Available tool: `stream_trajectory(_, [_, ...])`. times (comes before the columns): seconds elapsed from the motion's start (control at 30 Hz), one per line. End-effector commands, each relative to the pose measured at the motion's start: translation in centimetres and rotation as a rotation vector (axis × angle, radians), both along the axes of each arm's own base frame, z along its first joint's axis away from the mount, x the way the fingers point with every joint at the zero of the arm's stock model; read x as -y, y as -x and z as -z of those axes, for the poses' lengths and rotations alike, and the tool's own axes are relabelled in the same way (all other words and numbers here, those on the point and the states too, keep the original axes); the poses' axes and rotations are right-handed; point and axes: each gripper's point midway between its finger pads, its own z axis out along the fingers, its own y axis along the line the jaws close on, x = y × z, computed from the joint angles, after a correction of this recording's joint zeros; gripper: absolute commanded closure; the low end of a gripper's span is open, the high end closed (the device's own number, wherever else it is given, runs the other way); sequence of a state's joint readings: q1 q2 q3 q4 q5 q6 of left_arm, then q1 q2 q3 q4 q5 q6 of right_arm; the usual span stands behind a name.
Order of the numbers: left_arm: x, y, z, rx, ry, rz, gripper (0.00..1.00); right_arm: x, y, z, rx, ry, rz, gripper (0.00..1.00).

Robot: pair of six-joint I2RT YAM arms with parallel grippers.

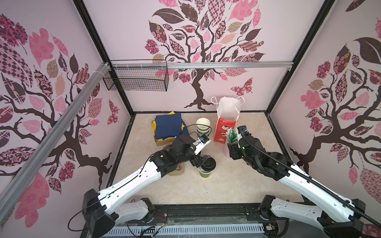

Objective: Pack the takeout coffee

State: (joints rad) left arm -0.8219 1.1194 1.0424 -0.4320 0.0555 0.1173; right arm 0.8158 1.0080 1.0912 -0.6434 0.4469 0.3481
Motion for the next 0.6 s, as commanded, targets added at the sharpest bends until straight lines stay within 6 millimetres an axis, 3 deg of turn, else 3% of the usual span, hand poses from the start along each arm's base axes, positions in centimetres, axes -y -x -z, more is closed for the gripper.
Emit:
stream_trajectory(0.0, [-2.7,-0.8,0.1,-0.102,0.144,-0.193,0.12,-1.6,1.0,0.0,-0.068,-0.033,-0.091,0.35])
stream_trajectory(0.07, [-4.1,-0.6,0.9,-0.173,0.169,-0.277,0.12,-3.0,1.3,0.8,-0.125,-0.037,-0.149,0.35])
stream_trajectory(0.27, [-5.2,0.7,3.9,-0.379,0.160,-0.358,0.13,-6.2,1.9,4.1,-0.325,-0.056,-0.255,0.34])
stream_trajectory(0.37, [-5.6,0.8,5.0,-0.449,0.159,-0.369,0.14,-7.0,2.1,5.8,-0.421,-0.049,-0.290,0.34])
stream_trajectory(0.57, [-5.9,0.4,6.3,-0.676,0.332,-0.293,0.20,-7.9,2.6,8.4,-0.544,-0.043,-0.325,0.37])
